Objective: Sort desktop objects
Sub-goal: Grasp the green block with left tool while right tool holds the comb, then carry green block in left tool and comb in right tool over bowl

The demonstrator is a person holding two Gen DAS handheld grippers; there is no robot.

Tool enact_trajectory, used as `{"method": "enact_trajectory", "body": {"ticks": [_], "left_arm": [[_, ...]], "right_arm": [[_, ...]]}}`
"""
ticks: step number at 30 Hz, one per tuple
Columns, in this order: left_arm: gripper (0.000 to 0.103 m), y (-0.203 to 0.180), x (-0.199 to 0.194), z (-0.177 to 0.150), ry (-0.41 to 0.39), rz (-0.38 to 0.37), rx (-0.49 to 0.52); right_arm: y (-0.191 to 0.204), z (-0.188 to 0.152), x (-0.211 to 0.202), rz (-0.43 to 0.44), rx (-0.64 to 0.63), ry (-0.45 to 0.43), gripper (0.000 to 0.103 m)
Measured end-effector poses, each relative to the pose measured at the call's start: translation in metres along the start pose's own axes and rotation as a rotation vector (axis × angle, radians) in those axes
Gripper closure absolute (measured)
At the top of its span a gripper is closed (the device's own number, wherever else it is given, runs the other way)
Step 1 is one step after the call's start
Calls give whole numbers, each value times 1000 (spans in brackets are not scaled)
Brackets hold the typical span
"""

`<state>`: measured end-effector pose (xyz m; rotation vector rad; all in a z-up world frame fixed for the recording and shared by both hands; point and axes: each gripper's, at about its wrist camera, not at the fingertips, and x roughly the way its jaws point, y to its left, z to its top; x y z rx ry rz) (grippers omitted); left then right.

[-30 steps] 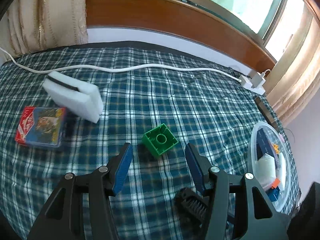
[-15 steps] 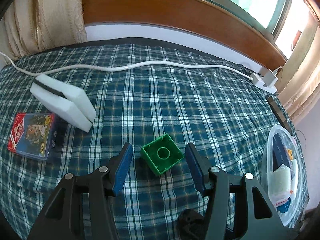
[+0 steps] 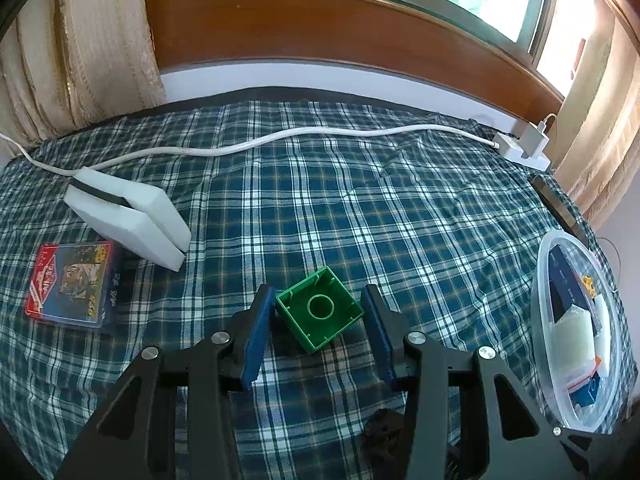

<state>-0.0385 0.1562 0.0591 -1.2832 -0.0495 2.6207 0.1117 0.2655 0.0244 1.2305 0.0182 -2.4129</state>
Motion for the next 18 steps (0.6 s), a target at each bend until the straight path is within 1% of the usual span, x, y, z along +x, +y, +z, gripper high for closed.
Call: {"method": "enact_trajectory", "body": {"ticks": [8,18], "left_arm": [[55,6,-21,-3,-35,3,-12],[55,9,-58,-13,-84,-9,-11]], "right_arm": [[-2,1,-4,10,15,-5,69],[-27,8,-30,56,73,-75,72]]}}
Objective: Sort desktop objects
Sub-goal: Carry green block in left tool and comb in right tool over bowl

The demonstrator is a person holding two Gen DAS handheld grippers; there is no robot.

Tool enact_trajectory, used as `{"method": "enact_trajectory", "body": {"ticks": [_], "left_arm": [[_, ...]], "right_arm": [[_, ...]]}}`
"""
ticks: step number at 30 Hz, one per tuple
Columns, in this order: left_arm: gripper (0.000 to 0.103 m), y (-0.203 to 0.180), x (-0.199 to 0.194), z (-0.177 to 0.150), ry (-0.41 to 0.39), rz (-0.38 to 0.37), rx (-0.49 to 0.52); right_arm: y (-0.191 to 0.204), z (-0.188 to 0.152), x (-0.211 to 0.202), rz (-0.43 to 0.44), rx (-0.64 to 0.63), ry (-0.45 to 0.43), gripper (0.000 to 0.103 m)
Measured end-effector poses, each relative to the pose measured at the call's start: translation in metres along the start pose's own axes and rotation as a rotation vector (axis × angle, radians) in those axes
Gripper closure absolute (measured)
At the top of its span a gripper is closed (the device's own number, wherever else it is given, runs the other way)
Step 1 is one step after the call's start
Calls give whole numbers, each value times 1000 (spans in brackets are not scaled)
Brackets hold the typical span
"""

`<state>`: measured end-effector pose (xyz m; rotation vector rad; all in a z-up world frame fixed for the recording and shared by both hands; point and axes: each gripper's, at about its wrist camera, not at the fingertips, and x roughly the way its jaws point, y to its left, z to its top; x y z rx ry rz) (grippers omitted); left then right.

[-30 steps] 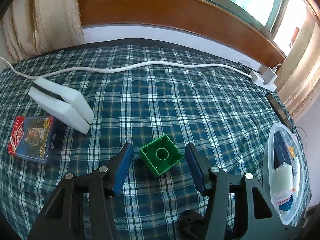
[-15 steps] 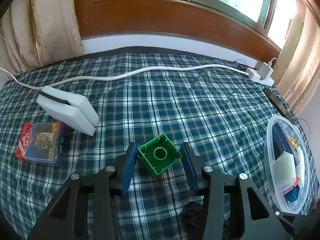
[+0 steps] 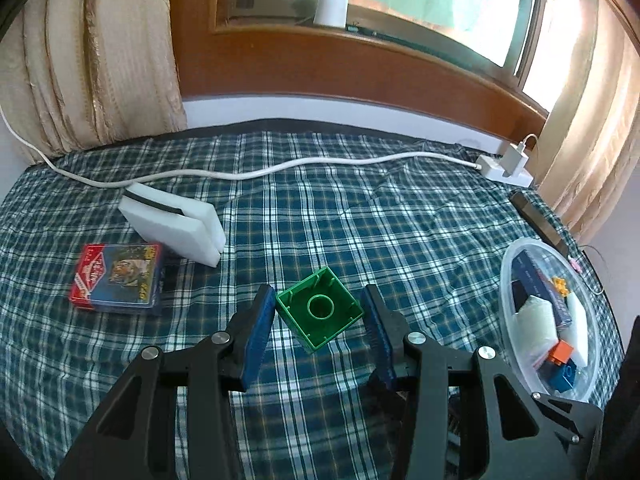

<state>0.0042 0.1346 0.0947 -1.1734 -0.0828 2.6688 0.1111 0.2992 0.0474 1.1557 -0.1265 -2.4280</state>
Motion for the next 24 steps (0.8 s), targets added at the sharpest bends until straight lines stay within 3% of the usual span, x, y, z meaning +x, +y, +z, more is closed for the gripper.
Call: {"method": "enact_trajectory", "body": {"ticks": [12,24], "left_arm": [[55,-6,-29,-3,-33,-9,14],[55,-37,-45,-8,-39,-49,70]], "right_arm": [[-30,6,-37,96,119,-56,73],[-47,-2,-84,73,194,-179,73]]}}
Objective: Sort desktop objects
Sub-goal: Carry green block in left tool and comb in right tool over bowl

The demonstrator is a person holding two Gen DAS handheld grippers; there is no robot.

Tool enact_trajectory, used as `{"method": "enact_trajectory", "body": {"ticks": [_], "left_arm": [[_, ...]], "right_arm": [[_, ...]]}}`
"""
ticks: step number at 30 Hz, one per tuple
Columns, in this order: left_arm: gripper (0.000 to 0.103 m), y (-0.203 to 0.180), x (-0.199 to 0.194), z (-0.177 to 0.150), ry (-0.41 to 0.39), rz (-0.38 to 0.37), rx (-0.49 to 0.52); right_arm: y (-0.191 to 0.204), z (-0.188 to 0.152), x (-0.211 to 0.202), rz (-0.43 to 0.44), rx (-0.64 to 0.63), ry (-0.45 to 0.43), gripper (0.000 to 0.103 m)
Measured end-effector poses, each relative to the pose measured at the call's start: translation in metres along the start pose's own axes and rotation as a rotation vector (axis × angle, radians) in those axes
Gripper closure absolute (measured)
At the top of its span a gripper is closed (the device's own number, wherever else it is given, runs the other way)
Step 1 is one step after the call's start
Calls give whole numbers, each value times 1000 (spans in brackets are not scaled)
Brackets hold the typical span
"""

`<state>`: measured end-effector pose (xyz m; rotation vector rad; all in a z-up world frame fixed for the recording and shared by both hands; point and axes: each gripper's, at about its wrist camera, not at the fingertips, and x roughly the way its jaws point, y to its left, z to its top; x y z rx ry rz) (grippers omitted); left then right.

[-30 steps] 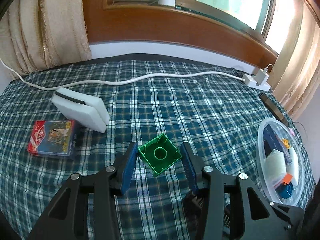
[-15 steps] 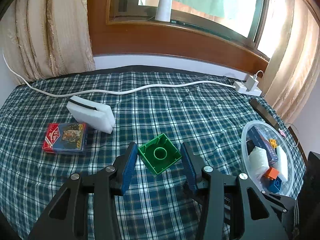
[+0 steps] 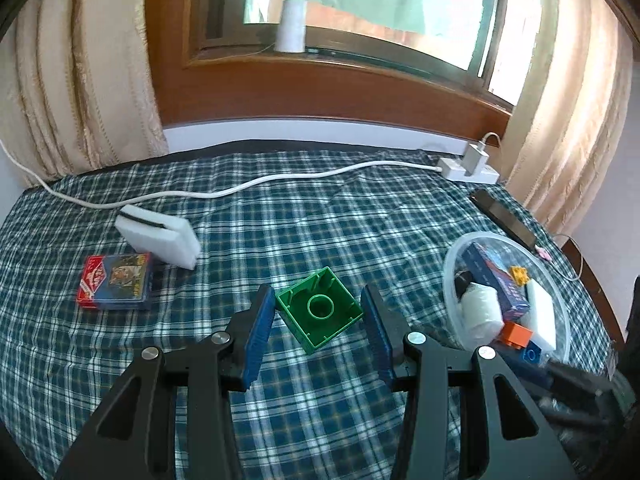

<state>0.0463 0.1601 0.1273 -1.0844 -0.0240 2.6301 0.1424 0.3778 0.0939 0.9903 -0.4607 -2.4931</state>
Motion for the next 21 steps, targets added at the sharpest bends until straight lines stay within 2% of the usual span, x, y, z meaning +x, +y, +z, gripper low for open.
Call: {"method": "enact_trajectory", "body": {"ticks": [7,21], "left_arm": [[55,-25,0,-3,13,-36,44],[55,-78,3,-13,52,-133,126]], "right_arm": [[-26,10,-35,-87,63,-106,73],[-94,16,-61,-252,186,-194,73]]}}
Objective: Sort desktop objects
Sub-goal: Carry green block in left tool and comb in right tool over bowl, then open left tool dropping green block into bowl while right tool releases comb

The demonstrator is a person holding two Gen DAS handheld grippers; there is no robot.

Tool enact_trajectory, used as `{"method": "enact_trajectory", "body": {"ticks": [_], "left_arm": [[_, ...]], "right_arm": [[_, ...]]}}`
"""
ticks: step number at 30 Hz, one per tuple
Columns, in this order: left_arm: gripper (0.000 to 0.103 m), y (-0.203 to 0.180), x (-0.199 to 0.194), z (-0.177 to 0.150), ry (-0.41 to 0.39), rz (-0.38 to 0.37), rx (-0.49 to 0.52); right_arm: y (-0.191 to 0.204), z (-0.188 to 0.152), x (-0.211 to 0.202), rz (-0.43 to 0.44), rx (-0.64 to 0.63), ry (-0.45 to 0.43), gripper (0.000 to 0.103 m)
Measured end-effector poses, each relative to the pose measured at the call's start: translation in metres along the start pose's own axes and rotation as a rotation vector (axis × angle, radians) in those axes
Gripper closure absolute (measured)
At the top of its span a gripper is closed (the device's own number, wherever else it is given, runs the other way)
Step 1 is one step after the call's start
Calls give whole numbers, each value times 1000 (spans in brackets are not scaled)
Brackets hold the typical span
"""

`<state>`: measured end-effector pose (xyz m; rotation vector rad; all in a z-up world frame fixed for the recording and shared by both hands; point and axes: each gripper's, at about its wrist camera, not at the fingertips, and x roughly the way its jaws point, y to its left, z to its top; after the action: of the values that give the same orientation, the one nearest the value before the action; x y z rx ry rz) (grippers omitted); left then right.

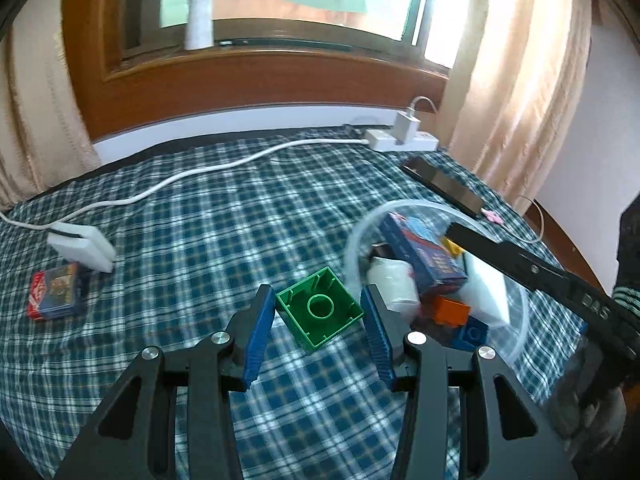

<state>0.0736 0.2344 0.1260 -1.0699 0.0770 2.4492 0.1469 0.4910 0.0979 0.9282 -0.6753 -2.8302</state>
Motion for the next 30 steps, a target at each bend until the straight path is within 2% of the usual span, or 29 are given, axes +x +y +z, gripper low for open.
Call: {"method": "enact_trajectory", "body": {"ticks": [8,13,30], "left_arm": [[55,-35,6,-6,28,-70,57],[55,-57,11,-11,50,-111,93],[55,-84,43,-14,121,-158,119]], "right_arm": [[-22,2,8,-97,6,-23,73],[-28,4,16,-128,-4,-23,73],[-34,0,28,-137,-10,2,73]]}}
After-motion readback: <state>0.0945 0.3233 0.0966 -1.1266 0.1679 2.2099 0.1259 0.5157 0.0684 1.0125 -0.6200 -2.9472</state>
